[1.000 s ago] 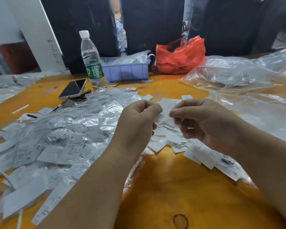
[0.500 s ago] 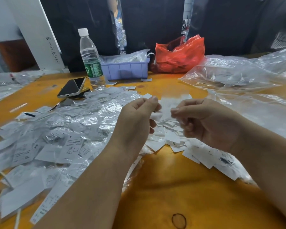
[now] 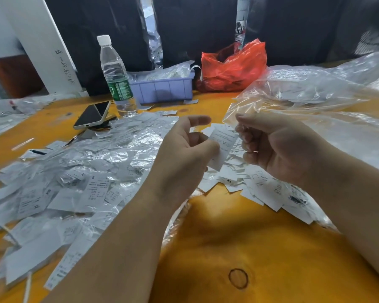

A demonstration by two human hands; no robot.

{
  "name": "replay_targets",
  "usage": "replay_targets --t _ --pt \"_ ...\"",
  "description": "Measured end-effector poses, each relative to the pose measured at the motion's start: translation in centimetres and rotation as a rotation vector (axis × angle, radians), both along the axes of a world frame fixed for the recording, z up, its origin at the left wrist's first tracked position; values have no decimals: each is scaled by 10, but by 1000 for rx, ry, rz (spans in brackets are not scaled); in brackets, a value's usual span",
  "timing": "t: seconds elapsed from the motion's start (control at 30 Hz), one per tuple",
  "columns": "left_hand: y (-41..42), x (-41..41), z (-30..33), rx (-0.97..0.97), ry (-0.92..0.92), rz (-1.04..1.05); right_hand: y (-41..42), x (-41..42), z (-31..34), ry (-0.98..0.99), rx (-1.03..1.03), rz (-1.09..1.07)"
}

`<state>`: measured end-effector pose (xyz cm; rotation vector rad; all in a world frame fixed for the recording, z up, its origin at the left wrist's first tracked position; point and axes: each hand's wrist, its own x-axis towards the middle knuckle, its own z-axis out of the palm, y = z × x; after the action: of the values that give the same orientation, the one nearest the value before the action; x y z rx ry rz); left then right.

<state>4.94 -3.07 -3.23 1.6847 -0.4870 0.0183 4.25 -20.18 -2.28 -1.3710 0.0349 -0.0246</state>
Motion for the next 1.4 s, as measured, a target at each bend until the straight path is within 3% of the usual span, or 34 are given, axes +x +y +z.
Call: replay_targets --t 0.53,0.73,0.9,1.2,1.4 --pt "-2 -4 4 21 11 -136 2 0 -4 -67 -43 -4" --pt "1 -2 3 7 15 -88 2 -1 -2 -54 -88 26" --pt "5 3 3 6 34 32 1 -3 4 -53 22 47" --pt "5 5 2 18 36 179 1 -3 4 -95 -176 115" --pt "1 -2 3 107 14 81 2 -6 5 -57 -277 159"
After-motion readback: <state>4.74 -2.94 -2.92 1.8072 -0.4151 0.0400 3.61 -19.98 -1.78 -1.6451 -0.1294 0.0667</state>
